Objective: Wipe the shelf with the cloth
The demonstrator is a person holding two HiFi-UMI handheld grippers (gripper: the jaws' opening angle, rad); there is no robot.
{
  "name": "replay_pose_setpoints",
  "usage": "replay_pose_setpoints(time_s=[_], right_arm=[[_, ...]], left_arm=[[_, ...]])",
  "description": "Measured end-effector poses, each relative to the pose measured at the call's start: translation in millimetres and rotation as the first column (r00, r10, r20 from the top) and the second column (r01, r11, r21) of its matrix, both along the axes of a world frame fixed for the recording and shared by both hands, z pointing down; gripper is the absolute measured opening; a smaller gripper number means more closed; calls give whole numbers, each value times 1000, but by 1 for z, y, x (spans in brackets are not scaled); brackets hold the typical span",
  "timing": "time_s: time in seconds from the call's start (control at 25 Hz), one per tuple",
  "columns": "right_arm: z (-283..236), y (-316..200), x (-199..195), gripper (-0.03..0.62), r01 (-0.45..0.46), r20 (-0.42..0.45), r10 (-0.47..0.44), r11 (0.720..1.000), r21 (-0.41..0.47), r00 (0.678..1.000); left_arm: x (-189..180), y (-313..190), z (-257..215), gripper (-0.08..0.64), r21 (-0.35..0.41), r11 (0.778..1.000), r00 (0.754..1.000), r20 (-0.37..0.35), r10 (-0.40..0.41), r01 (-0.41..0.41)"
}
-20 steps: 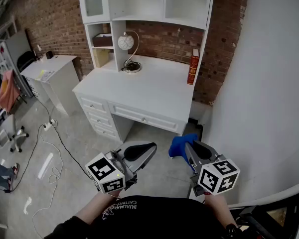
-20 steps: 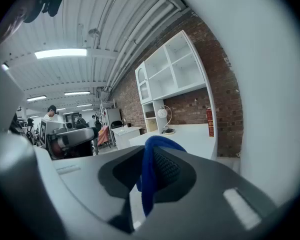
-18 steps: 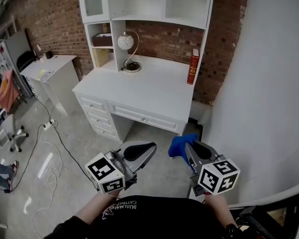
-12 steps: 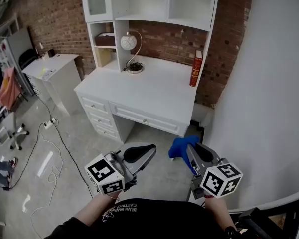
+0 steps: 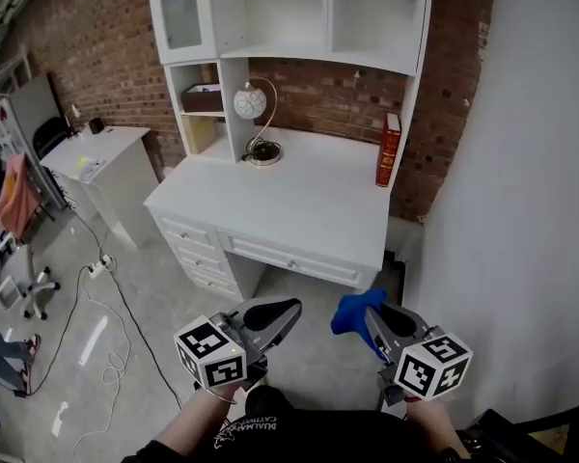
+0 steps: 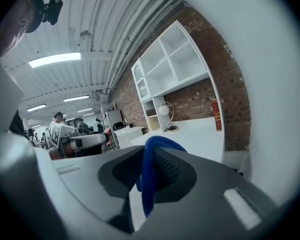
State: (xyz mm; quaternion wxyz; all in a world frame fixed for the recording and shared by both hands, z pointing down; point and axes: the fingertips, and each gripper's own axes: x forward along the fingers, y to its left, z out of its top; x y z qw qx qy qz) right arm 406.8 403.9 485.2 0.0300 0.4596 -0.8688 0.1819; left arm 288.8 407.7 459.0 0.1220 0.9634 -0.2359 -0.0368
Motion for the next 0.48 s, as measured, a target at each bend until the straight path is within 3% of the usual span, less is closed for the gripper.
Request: replay_pose_setpoints(time_s=[0.16,0.36,0.48], right_arm=[[6,-40,-8,57,-60,4,60,998,-37,998],[-12,-108,-41,57,-104,0,104,994,-25,995],[-18,-147,-71,57,-109,-2,109,994,-27,994]], left_arm=[[-13,-46,16,-3,-90,994,998,-8,56,-57],[-41,-113,1,-3,-55,988,988,47,145,-143],[-73,-155,-7,-3,-54,987,985,79,153,-149]])
